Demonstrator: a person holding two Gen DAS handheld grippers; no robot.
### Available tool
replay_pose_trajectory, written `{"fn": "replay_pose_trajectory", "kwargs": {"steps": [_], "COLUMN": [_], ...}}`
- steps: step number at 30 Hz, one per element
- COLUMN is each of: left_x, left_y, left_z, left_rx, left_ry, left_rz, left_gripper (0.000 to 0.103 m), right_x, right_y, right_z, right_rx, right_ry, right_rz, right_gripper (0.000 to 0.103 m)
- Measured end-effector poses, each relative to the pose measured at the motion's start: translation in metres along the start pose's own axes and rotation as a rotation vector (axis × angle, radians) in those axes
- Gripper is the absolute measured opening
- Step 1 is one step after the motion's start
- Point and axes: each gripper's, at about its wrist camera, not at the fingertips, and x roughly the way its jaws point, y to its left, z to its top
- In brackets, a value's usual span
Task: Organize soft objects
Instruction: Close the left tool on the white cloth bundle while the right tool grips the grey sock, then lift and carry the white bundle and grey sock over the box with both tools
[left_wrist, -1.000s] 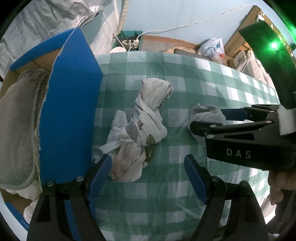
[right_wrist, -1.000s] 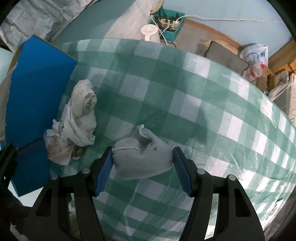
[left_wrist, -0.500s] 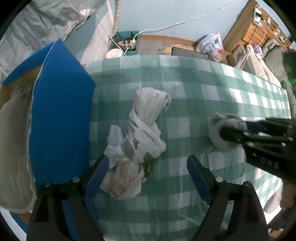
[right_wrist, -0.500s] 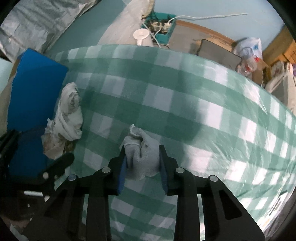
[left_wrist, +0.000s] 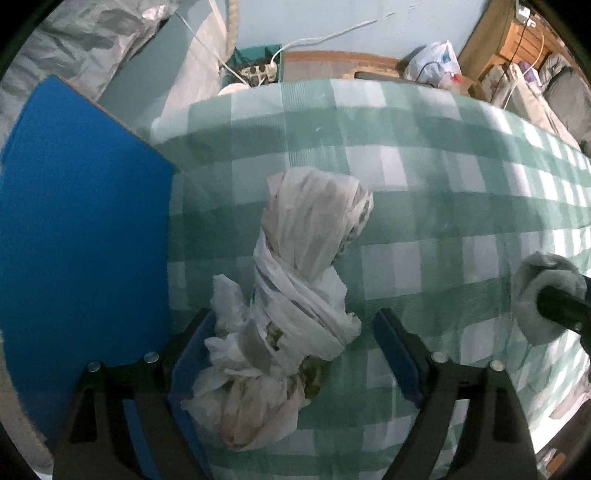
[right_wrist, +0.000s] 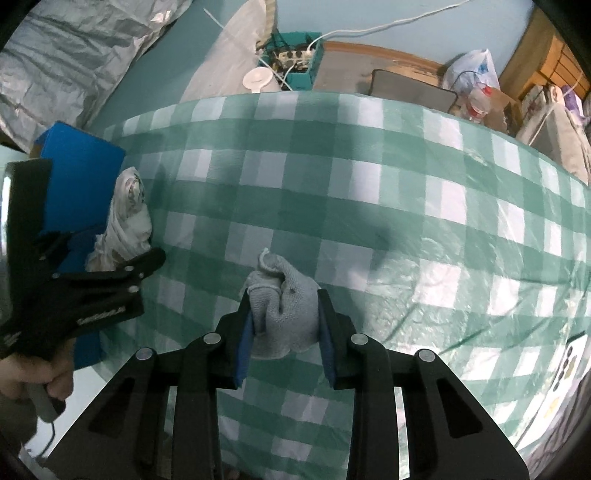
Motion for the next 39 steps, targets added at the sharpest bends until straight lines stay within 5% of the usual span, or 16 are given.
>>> {"fn": "replay_pose_trajectory", "kwargs": {"steps": [3, 7, 12, 39], "left_x": [-0.001, -0.008, -0.012, -0.088], "left_y": [0.003, 0.007, 0.002, 0.005], "left_z": [-0.001, -0.008, -0.014, -0.047], "left_rx": [-0.014, -0.017, 0.000, -0.031], "left_ry": [-0.003, -0.028, -0.038, -0.129], "left_rz": [-0.020, -0.044, -0.020, -0.075], "left_gripper": [0.085, 0.060, 0.048, 0.046], "right_x": [-0.002, -0.002, -0.006, -0.073], "right_y": [0.000, 0.001, 0.000, 0.009], "right_z": [-0.005, -0.010, -0.016, -0.033], "right_rx": [0.003, 0.002, 0.003, -0.046], "right_ry": [-0.003, -0.005, -0.014, -0.133], "right_rz": [-0.001, -0.003, -0.003, 0.000], "right_gripper": [0.029, 0.029, 0.029, 0.029]}}
